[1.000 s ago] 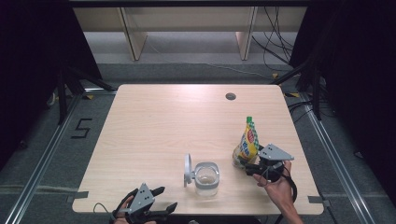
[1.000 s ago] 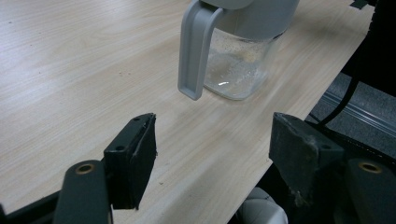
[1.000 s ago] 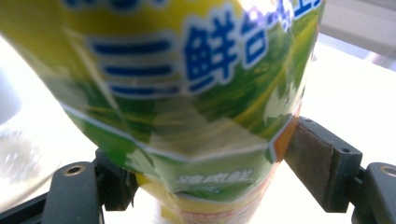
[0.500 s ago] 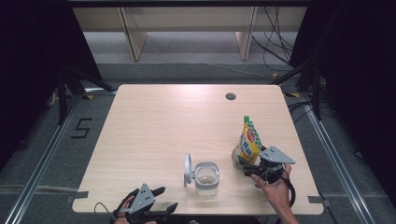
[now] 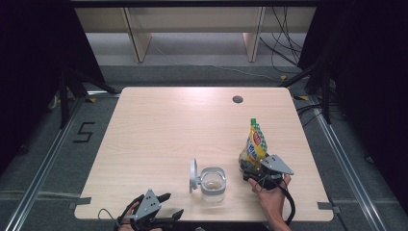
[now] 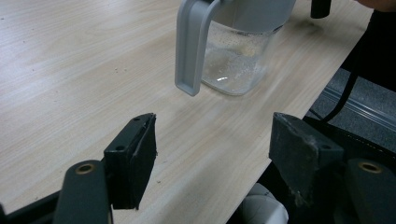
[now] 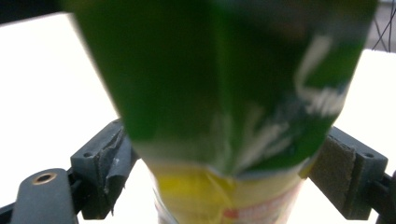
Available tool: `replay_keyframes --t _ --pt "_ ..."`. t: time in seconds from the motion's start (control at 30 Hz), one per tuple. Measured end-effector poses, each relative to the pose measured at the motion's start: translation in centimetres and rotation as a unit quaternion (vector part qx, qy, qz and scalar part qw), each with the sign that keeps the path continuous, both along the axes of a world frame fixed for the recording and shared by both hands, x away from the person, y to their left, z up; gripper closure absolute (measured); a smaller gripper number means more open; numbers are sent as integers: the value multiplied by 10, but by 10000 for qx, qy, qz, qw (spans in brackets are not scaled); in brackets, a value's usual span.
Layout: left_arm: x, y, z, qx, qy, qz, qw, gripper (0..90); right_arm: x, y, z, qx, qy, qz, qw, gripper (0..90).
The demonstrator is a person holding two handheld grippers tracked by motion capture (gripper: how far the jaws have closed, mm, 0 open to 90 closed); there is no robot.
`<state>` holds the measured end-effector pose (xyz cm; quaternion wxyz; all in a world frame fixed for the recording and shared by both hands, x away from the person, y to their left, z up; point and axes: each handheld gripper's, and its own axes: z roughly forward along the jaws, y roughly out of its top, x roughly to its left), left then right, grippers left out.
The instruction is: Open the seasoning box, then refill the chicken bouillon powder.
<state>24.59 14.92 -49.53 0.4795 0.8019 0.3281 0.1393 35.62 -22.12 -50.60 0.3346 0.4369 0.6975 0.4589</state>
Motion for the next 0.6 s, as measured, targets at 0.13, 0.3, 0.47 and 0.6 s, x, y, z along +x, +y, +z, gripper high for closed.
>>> replay_keyframes --t 0.13,0.3,0.47,0.6 --pt "0 1 1 77 -11 -5 10000 316 2 3 -3 -15 -14 -35 10000 180" --pt "1 0 0 -35 -27 -8 10000 317 3 3 -4 167 18 -20 9999 199" --pt "1 1 2 91 -79 -68 9999 317 3 1 -2 133 44 -19 9999 226" --pt "1 1 1 51 -27 -12 10000 317 4 -2 -1 72 67 62 9999 243"
